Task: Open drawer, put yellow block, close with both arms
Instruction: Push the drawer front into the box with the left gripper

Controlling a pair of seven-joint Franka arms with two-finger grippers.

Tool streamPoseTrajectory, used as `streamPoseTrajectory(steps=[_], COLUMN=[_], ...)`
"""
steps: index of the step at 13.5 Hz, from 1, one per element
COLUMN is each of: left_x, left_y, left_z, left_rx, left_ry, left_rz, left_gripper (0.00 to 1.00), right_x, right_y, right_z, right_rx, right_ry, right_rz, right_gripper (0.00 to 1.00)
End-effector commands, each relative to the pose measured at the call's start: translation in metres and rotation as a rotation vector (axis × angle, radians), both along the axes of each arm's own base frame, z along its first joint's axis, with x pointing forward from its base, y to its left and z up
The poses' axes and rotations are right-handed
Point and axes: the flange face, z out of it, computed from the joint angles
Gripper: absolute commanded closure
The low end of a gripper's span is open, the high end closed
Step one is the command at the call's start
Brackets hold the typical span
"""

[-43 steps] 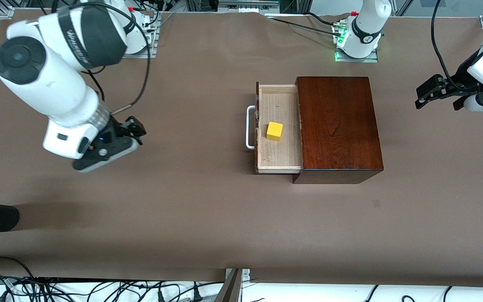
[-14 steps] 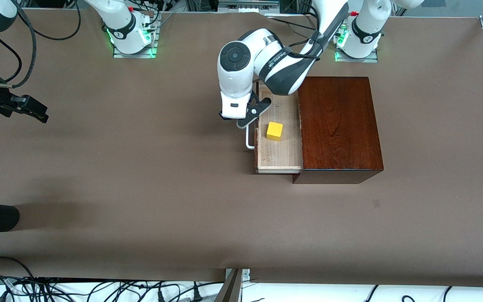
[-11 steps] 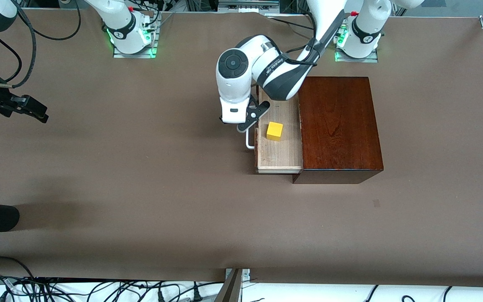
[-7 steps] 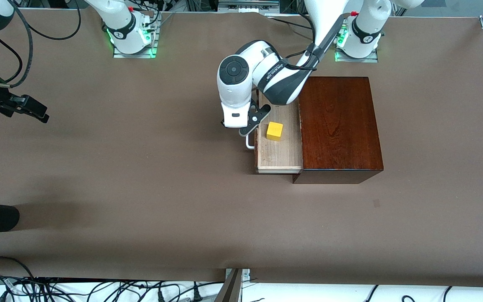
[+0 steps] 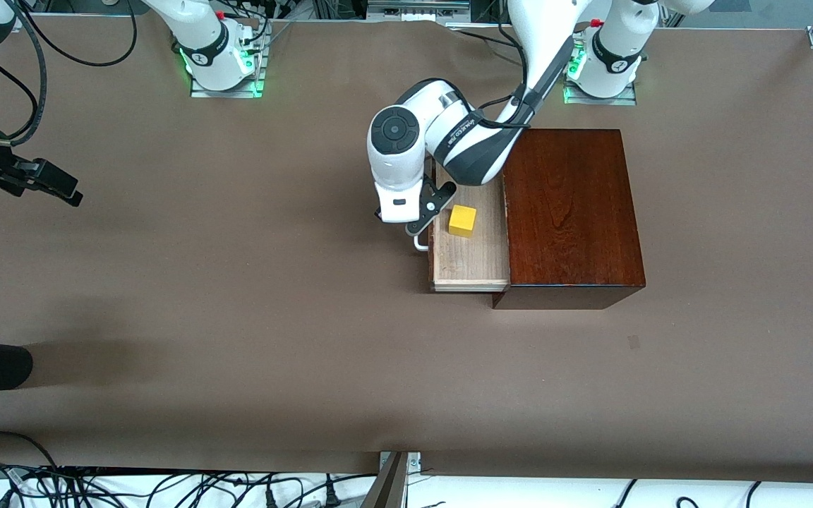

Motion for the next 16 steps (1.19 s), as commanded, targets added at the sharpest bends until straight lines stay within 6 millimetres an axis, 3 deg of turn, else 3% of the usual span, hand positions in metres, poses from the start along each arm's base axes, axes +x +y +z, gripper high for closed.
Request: streamPoseTrajectory(steps=[1,6,11,16], left_x=[0.016,0.027,0.029,0.036], left_y=[0.01,0.043,0.101,0.157], left_z=[0.002,0.026,0.034,0.029], left_rx=[-0.003,0.04,0.053,0.059], left_ry=[0.007,0.011,0.044,0.083], left_rz=[0.024,-0.037,-0.124,-0.18], left_gripper=[1.0,1.0,1.0,1.0], right_x=[-0.002,-0.001,-0.001,-0.001], right_y=[-0.002,0.0,0.001,0.001], right_z=[0.011,0.012,0.011,0.011], right_rx=[0.015,0.016,0.015,0.015], right_ry=[-0.021,-0.023,-0.017,-0.017], right_rz=[0.004,0.007,0.004,0.003], right_gripper=[0.0,0.0,0.0,0.0])
